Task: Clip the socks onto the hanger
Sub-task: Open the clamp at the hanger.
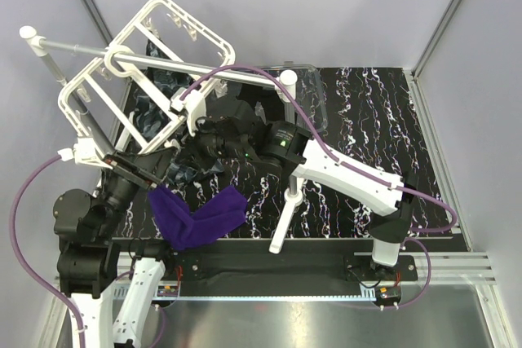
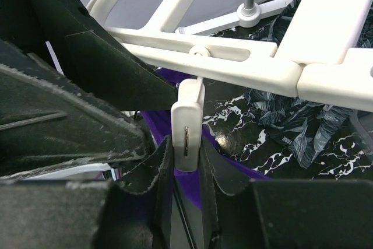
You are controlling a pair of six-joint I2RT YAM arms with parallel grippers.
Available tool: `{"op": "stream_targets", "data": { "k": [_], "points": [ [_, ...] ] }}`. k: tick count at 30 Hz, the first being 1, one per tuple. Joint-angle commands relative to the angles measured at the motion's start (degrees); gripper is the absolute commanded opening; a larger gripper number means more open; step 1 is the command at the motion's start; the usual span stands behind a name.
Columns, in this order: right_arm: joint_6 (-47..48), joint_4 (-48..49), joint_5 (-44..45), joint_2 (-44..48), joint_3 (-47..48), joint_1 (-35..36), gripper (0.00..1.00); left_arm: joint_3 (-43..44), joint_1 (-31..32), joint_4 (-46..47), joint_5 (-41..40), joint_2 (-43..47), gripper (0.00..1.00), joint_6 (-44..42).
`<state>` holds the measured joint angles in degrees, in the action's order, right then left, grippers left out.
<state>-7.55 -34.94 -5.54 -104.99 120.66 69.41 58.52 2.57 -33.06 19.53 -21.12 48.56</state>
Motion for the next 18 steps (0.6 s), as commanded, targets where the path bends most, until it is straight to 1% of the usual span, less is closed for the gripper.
{"op": "stream_targets", "data": {
  "k": [1,5,8,12,18],
  "points": [
    [-0.80,2.77,-7.03,3.30,-0.25,1.43,0.00,-2.45,-0.72,-0.60,-7.31,-3.92,0.54,1.10],
    [0.16,3.12,-4.57,3.91,-1.22,1.43,0.00,-1.05,-0.72,-4.81,-9.24,-3.84,0.60,2.24],
    [1.04,3.47,-2.37,4.44,-2.09,1.43,0.00,-0.95,-0.72,-6.40,-7.06,-2.87,0.62,5.40],
    [1.49,3.56,-0.70,5.76,-2.80,1.43,0.00,0.01,-0.72,-8.42,-5.03,-0.94,0.62,6.90],
    [2.10,2.24,0.27,5.76,-1.57,1.17,0.00,4.05,-0.72,-7.46,-2.84,1.17,0.62,4.01]
  ]
}}
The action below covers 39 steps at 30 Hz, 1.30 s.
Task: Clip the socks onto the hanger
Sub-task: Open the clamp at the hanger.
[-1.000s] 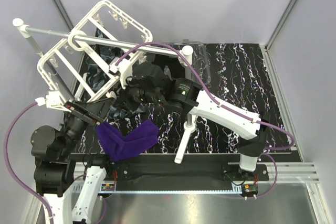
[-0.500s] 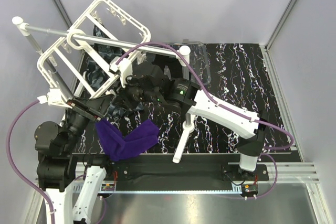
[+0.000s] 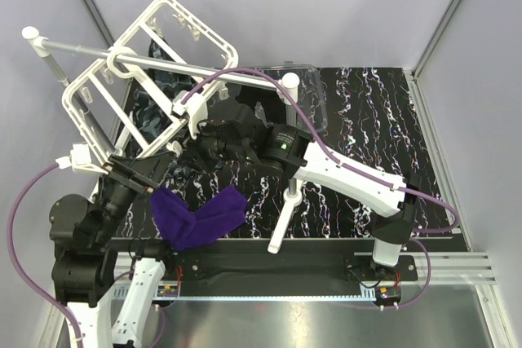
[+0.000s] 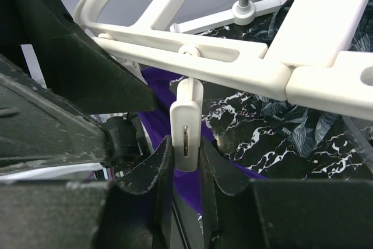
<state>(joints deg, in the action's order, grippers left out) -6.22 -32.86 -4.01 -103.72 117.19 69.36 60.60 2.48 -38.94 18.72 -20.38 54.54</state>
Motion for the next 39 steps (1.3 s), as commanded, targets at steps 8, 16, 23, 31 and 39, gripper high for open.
{"op": "stream_targets", "data": {
  "k": [8,16,23,31,39],
  "points": [
    [-1.51,2.09,-3.72,4.14,2.35,1.21,0.00,1.89,-0.90,1.24,0.98,-1.76,0.62,0.21],
    [-2.31,4.03,-7.50,3.44,2.17,1.30,0.00,1.19,-0.99,-1.50,-4.92,-4.05,0.63,-0.23],
    [-0.64,5.43,-9.61,2.03,2.26,1.21,0.00,-2.23,-0.90,2.19,-8.78,-5.20,0.60,2.84],
    [0.86,4.21,-9.35,0.89,2.52,1.21,0.00,-4.70,-0.90,8.52,-8.79,-4.58,0.52,6.71],
    [1.12,4.21,-9.44,0.45,3.05,1.30,0.00,-4.26,-0.90,9.32,-8.44,-4.49,0.39,6.89]
  ]
}}
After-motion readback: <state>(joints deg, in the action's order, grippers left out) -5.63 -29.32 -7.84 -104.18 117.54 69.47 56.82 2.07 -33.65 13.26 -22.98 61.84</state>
